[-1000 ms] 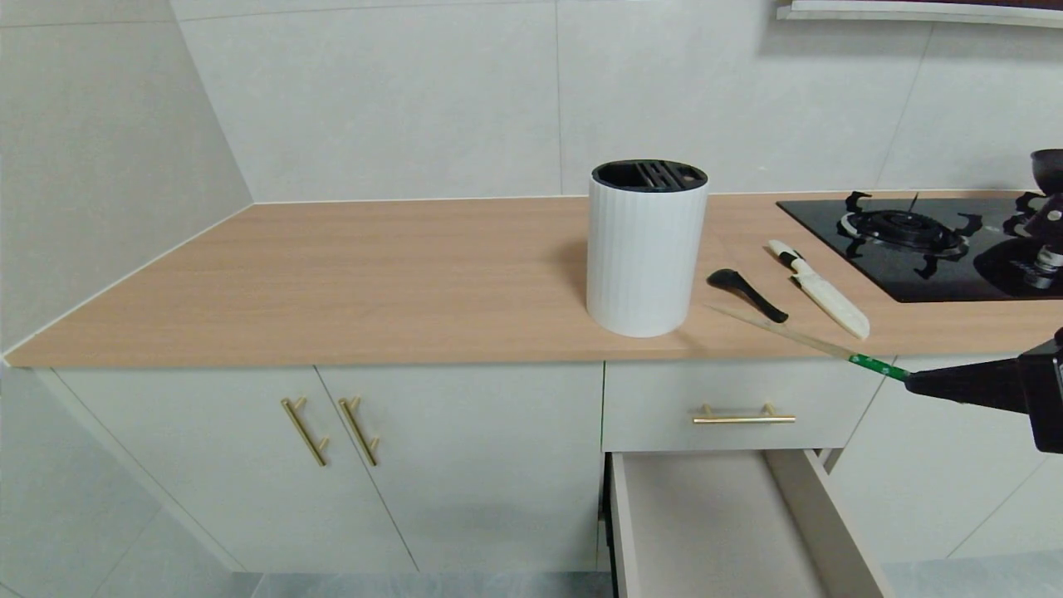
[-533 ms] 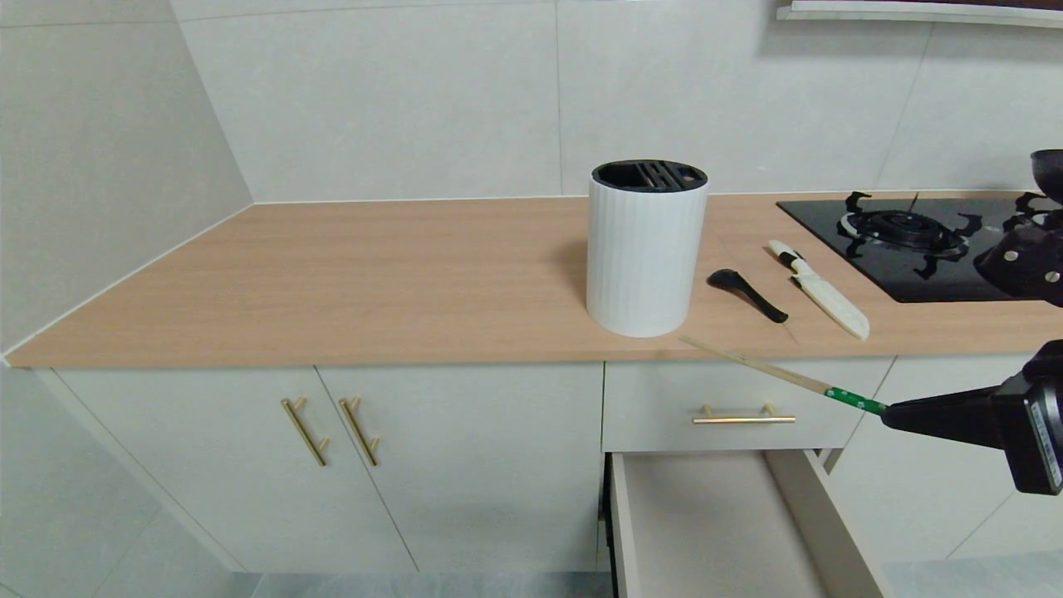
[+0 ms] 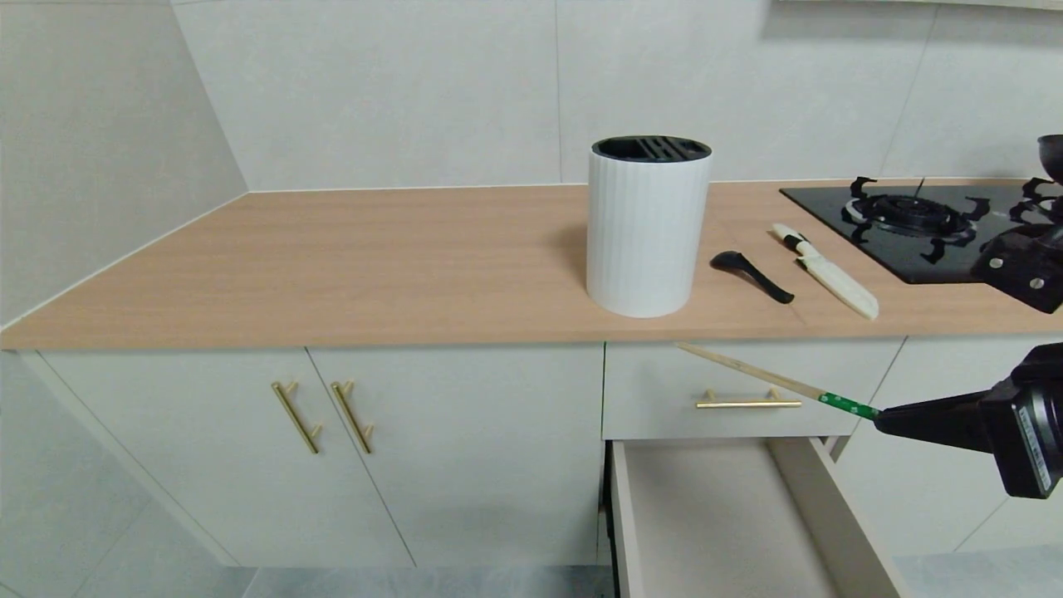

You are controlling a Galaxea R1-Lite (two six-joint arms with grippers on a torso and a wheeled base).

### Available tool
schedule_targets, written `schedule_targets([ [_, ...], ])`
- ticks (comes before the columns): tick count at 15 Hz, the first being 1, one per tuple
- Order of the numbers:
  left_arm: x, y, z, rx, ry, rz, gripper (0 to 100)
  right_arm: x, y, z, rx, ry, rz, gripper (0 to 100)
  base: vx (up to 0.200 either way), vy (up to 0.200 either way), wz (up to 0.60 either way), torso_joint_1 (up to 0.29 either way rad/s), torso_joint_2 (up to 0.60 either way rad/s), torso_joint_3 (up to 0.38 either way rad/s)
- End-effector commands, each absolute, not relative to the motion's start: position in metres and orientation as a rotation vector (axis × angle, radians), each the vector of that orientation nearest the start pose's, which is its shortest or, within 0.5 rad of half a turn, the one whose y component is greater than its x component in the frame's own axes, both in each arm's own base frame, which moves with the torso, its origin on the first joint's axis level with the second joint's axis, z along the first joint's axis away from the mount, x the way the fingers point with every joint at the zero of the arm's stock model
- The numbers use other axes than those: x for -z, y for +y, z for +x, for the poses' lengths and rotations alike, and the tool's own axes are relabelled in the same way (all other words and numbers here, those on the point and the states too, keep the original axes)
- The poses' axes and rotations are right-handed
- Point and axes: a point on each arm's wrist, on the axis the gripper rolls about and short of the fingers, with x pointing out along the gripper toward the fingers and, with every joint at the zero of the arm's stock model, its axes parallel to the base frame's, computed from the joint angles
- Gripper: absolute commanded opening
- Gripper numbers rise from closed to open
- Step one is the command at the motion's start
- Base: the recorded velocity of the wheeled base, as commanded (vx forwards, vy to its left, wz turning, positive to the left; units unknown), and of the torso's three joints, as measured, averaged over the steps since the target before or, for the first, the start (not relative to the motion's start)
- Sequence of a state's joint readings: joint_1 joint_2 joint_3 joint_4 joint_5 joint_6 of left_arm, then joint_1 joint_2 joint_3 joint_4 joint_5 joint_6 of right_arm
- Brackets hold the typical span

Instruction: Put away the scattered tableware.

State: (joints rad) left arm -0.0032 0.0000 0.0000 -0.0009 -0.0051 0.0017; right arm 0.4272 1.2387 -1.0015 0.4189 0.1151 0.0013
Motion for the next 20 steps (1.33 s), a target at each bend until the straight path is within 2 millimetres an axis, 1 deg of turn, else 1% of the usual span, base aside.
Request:
schedule_targets([
  [1,-0.076,0.0,-0.023,0.008,0.0,0.002,100,-0.252,0.074,0.155,-0.526,0.662,-0.106,0,0.0,0.0,0.0,-0.188,0.47,0.276],
  [9,-0.076,0.0,-0.023,0.009,0.0,0.002,100,-0.247,0.077,0.159,-0.53,0.688,-0.112,0,0.0,0.0,0.0,-0.173,0.46,0.286],
  [14,-0.076,0.0,-0.023,0.008,0.0,0.002,100,-0.24,0.081,0.167,-0.526,0.724,-0.117,0,0.0,0.0,0.0,-0.119,0.43,0.303],
  [18,-0.076,0.0,-0.023,0.008,0.0,0.002,100,-0.238,0.082,0.17,-0.525,0.736,-0.12,0,0.0,0.0,0.0,-0.024,0.09,0.058],
  [20,-0.076,0.0,-0.023,0.009,0.0,0.002,100,-0.234,0.084,0.174,-0.522,0.754,-0.122,0,0.0,0.0,0.0,0.0,0.0,0.0],
])
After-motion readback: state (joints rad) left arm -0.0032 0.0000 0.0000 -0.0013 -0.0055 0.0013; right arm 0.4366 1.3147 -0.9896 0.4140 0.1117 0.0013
